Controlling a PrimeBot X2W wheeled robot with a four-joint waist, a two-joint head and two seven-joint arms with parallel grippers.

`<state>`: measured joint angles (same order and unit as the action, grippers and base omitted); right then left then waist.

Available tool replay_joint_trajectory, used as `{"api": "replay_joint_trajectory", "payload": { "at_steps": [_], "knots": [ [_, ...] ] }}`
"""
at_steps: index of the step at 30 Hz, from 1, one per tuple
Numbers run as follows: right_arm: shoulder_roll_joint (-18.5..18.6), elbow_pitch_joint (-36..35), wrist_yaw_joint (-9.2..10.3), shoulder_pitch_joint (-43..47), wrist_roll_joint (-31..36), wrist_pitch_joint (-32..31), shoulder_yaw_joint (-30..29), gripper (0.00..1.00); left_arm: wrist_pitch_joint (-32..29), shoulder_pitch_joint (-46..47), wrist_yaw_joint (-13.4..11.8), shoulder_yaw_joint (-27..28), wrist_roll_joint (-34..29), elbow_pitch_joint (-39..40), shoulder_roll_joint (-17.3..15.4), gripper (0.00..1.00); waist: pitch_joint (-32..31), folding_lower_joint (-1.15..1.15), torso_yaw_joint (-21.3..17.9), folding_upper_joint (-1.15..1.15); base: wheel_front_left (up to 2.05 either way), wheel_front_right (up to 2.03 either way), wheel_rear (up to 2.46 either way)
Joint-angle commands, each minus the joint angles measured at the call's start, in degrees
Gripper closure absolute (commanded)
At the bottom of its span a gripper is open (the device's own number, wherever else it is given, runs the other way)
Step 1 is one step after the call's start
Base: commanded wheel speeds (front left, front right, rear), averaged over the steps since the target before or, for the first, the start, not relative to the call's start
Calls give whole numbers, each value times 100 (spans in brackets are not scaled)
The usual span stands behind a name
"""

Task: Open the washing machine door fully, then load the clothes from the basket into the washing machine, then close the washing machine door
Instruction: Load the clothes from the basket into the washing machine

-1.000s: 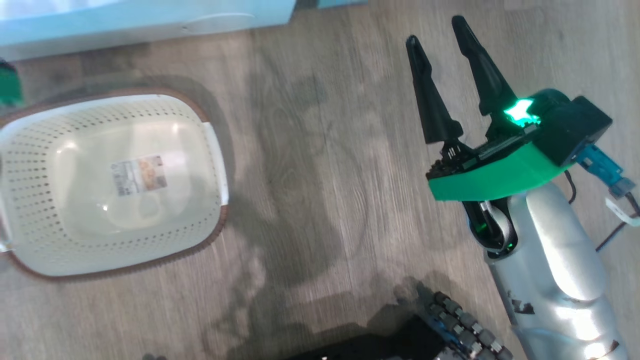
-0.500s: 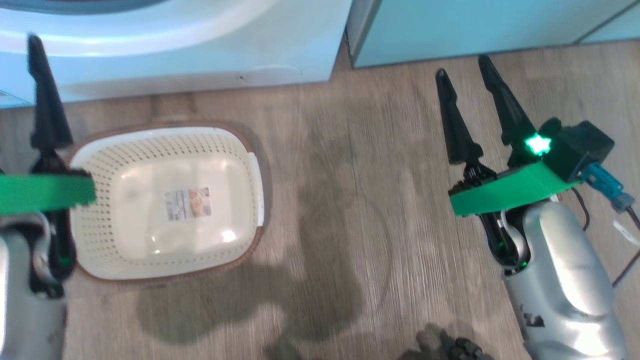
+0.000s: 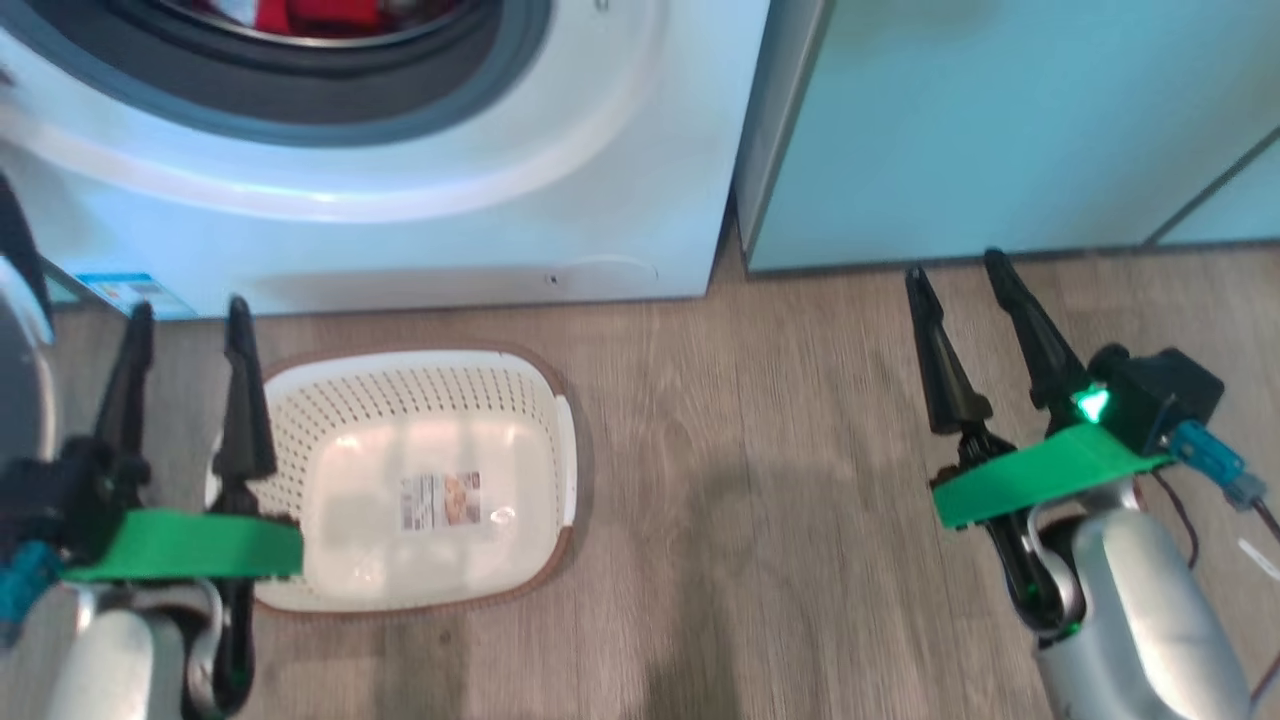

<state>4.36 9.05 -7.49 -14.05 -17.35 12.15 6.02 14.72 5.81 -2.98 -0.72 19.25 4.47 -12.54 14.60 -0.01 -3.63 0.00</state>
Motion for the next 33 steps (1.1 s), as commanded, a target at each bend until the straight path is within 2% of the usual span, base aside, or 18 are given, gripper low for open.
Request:
{"api": "replay_joint_trajectory", "payload": {
  "at_steps": [1, 11, 22, 33],
  "knots": [
    [30, -271, 0, 101, 59, -55, 50, 0, 28, -24, 47, 175, -81, 118, -24, 0, -330, 1, 99, 0, 0, 0, 0],
    [-14, -624, 0, 640, 162, -374, -65, 0, 28, -417, 196, 100, -100, -108, 124, 0, -877, 1, 173, 0, 0, 0, 0],
    [-73, -1000, 0, 1183, 251, -647, -199, 0, -174, -707, 280, -62, -93, -173, 17, 0, -1292, 1, 108, 0, 0, 0, 0],
    [-122, -1194, 0, 1414, 287, -757, -294, 0, -391, -956, 117, -39, -23, -97, 11, 0, -1441, 1, 76, 0, 0, 0, 0]
  ]
}}
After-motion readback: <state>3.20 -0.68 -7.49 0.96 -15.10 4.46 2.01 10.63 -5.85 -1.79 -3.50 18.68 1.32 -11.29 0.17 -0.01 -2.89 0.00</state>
